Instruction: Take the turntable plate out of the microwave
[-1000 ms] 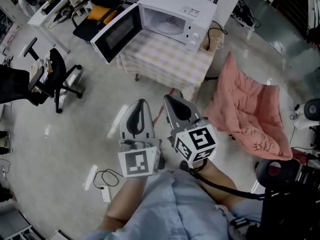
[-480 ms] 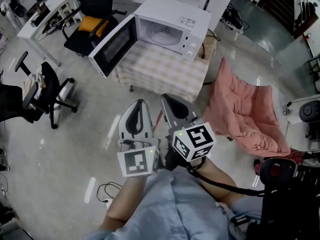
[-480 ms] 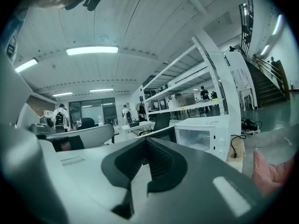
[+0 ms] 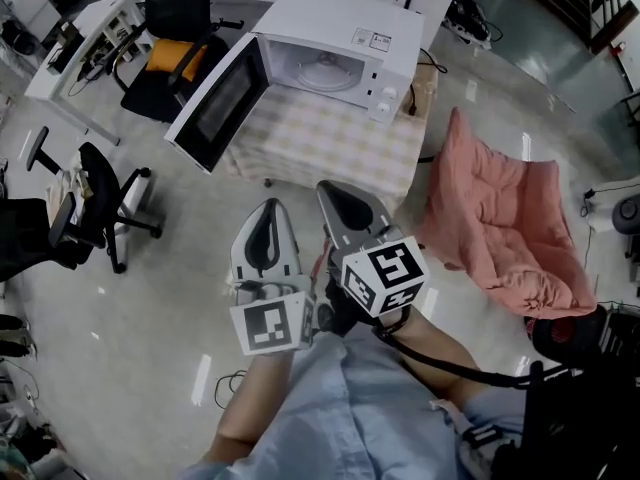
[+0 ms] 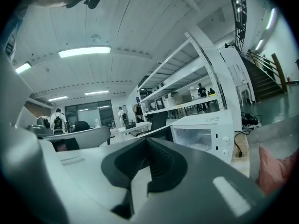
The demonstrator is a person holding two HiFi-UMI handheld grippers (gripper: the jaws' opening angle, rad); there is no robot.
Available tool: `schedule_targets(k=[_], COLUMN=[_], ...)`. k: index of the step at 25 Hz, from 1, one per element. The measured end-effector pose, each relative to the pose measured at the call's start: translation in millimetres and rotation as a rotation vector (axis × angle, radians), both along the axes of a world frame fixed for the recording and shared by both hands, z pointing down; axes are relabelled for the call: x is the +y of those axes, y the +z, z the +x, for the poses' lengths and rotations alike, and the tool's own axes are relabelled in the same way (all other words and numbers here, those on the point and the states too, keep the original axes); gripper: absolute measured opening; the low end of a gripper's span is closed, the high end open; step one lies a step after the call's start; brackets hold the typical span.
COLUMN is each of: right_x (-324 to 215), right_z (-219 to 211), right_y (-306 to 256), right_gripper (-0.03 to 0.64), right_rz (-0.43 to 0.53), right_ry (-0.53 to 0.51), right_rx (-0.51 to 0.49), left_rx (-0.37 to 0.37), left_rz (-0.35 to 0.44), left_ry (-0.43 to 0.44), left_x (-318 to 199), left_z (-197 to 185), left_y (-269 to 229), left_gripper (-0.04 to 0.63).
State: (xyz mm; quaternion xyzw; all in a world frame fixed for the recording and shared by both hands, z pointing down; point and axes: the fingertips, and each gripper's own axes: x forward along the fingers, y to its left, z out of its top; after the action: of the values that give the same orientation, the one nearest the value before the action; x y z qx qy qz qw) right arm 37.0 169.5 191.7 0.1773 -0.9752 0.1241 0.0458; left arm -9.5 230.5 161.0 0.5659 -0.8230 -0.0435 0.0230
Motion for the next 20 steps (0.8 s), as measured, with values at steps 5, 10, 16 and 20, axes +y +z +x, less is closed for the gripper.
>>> schedule_targets(k=[5, 10, 16, 20], right_x=[-43.1, -95.7, -160.4, -190.9], right_z=[-21.5, -34.0, -42.0, -49.2], right_y=[2.3, 6.9, -0.3, -6.7], right_gripper=[0.002, 0.002, 0.002, 0.002], right_rz=[-0.015, -0.033, -0.049, -0.047], right_ry=[0.009, 0.034, 0.071, 0.086], right_rx=[-0.010, -0.007, -0.046, -0.062], left_rx=[-0.006, -0.011, -0.059, -0.075], left_rz=[-0.021, -0.049, -0.061, -0.042], left_ry=[0.009, 0.044, 0.109, 0.129], left_x=[-43.6, -101.9, -174.3, -204.5], left_z=[-20.2, -33.6, -37.2, -40.7], left_y=[3.6, 6.4, -4.9, -18.2], left_gripper=[0.008, 0.008, 0.008, 0.008])
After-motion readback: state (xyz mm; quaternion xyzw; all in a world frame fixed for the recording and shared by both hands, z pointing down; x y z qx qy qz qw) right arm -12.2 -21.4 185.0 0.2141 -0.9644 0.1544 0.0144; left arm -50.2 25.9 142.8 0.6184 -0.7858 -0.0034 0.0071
